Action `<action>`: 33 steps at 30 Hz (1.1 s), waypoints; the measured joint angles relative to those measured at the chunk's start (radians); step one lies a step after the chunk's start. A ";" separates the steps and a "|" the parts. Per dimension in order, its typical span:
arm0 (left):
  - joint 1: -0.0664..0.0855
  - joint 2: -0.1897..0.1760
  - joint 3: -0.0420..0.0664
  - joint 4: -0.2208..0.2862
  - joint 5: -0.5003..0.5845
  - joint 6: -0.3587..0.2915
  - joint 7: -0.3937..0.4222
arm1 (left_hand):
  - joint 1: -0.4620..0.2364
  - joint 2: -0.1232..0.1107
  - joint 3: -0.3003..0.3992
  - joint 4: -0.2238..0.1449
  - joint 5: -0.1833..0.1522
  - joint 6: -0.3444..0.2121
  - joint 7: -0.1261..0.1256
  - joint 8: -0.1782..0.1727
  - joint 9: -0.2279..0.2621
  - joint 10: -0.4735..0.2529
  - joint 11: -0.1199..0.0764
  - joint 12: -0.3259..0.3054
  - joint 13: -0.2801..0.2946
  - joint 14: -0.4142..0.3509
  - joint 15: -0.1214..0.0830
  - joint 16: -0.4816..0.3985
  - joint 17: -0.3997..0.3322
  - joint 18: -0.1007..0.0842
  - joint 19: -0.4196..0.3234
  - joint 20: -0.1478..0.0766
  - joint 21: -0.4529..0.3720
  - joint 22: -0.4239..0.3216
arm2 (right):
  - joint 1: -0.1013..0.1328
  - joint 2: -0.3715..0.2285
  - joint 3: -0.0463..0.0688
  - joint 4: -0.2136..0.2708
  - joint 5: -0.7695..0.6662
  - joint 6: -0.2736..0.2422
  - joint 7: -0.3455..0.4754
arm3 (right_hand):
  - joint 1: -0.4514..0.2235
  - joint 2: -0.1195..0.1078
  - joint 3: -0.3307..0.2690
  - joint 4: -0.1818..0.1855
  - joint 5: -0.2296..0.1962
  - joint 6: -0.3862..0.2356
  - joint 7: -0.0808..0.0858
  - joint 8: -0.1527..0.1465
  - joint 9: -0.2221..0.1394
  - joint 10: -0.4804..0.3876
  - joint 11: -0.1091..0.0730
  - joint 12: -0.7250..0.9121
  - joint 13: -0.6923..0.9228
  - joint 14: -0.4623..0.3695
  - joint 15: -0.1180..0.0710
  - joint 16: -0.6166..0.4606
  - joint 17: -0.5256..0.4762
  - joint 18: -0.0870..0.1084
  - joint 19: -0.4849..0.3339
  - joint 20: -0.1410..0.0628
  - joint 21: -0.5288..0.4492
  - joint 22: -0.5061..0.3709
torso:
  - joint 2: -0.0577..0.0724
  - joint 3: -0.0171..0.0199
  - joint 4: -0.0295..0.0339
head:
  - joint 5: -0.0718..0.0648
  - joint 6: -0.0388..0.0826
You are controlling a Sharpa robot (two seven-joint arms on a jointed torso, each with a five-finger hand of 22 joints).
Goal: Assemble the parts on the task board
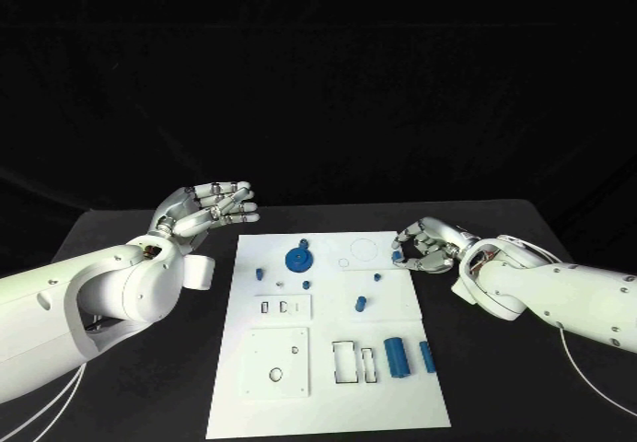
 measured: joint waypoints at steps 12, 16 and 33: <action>0.000 0.000 0.000 0.000 0.000 0.000 -0.001 | 0.000 0.000 0.000 0.000 0.000 0.000 0.000 0.000 0.000 0.000 0.000 0.000 0.000 0.000 0.000 0.000 0.002 0.000 -0.004 0.004 0.000 -0.001 | 0.000 0.003 0.000 -0.002 0.000 0.017 -0.008 | -0.002 0.002 0.002 0.002 0.000 0.003 -0.003 0.000 0.001 0.000 0.000 0.000 0.000 0.000 0.000 0.000 0.000 0.000 0.000 0.000 0.000 0.000 | 0.000 -0.0001 0.0007 | 0.000 0.000; 0.000 -0.001 0.000 0.000 0.000 0.000 -0.001 | 0.000 0.000 0.000 0.000 0.000 0.000 0.000 0.000 0.000 0.000 0.000 0.000 0.000 0.000 0.000 0.000 0.002 0.000 -0.004 0.004 0.000 -0.001 | 0.000 0.004 0.000 -0.003 0.000 0.023 -0.011 | -0.005 0.005 0.011 0.000 0.000 0.013 -0.006 0.004 0.002 0.000 0.000 0.004 0.000 0.000 0.000 0.000 0.000 0.000 0.000 0.000 0.007 0.000 | 0.000 0.0000 0.0007 | 0.001 0.000; 0.000 -0.003 0.000 0.001 0.000 0.000 -0.002 | 0.000 0.000 0.000 0.000 0.000 0.000 0.000 0.000 0.000 0.000 0.000 0.000 0.000 0.000 0.000 0.000 0.002 0.000 -0.004 0.004 0.000 -0.001 | 0.000 0.006 0.000 -0.005 -0.001 0.032 -0.019 | -0.022 0.036 0.062 -0.012 -0.001 0.071 -0.032 0.045 0.012 0.000 -0.022 0.009 0.001 0.003 -0.018 0.000 0.000 0.000 0.000 -0.014 0.007 0.000 | 0.000 0.0005 0.0007 | 0.002 -0.003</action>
